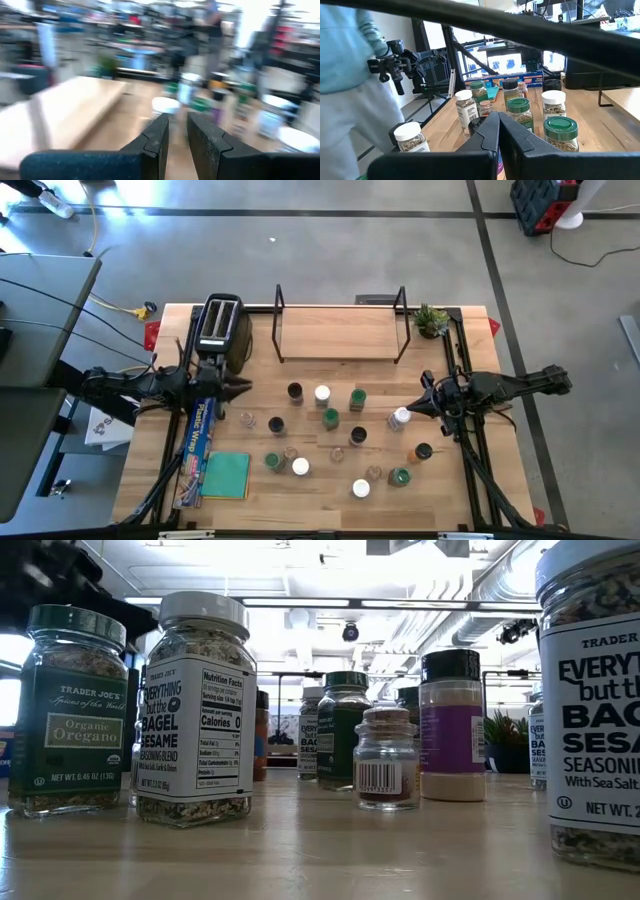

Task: Shelf spices
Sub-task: Put the top left black spice bottle on the shelf

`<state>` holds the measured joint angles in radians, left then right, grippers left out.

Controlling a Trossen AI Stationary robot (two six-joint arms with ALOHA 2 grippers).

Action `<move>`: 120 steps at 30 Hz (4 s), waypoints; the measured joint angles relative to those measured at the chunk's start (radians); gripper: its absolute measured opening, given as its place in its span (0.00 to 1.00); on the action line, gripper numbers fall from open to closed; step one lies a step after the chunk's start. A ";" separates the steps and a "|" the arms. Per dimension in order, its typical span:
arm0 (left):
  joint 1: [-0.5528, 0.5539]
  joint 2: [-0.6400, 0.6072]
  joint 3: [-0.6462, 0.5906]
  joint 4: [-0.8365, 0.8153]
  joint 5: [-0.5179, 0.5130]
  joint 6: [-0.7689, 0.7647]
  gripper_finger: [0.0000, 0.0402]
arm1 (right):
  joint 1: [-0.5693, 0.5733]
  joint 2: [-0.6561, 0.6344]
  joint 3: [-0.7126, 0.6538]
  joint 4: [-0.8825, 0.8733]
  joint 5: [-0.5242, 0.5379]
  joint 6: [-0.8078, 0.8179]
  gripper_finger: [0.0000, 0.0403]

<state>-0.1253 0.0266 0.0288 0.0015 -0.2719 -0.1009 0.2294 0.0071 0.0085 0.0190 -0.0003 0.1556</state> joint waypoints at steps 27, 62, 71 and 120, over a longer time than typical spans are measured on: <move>0.000 0.000 0.000 0.015 -0.099 -0.001 0.16 | -0.009 0.373 0.433 0.118 0.345 0.159 0.00; 0.000 -0.001 0.001 0.365 0.028 -0.788 0.16 | -0.328 2.117 2.305 -1.112 -0.219 0.042 0.34; 0.000 -0.001 0.001 0.362 0.080 -0.788 0.16 | -0.265 2.294 2.300 -1.096 -0.068 -0.082 0.81; 0.000 -0.001 0.001 0.366 -0.139 -0.813 0.16 | -0.765 2.033 2.333 -1.449 0.083 -0.294 0.45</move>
<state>-0.1249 0.0253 0.0296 0.3672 -0.4112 -0.9142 -0.5354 2.0406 2.3414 -1.4298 0.0826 -0.1383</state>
